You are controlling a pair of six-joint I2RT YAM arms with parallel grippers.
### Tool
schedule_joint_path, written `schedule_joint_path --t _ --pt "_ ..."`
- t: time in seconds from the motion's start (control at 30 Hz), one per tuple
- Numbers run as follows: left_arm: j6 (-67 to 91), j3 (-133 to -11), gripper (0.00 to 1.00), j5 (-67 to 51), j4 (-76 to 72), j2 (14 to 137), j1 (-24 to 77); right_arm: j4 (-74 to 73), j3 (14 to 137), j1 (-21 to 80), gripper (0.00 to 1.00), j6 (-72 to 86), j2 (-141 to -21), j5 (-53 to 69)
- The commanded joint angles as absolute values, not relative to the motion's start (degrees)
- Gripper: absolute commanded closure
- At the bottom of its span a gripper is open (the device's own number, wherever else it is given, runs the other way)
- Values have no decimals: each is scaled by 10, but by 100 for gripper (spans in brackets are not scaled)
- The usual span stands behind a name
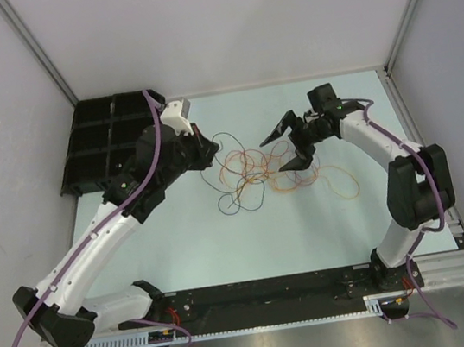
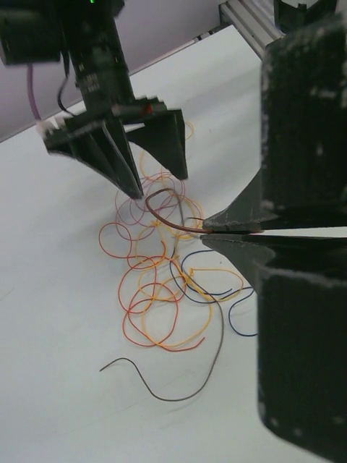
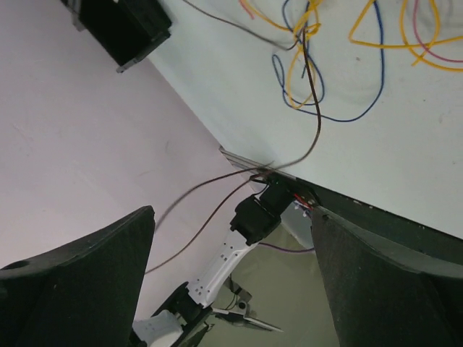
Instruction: Untangle the cables
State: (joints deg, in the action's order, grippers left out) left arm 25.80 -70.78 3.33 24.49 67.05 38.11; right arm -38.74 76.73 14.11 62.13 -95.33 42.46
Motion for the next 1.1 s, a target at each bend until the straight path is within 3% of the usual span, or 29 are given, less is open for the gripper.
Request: schedule_joint_path --t 0.0,0.73,0.9,1.07 --pt "275 -695 100 38 210 643 378 -397 779 149 7 633 -981 389" --pt "283 -671 100 46 210 634 377 -385 771 209 30 592 -1092 394" --pt "284 -666 100 55 214 625 376 -370 771 215 49 597 -1108 405" --pt "288 -657 100 62 216 613 376 -361 772 212 97 601 -1104 407"
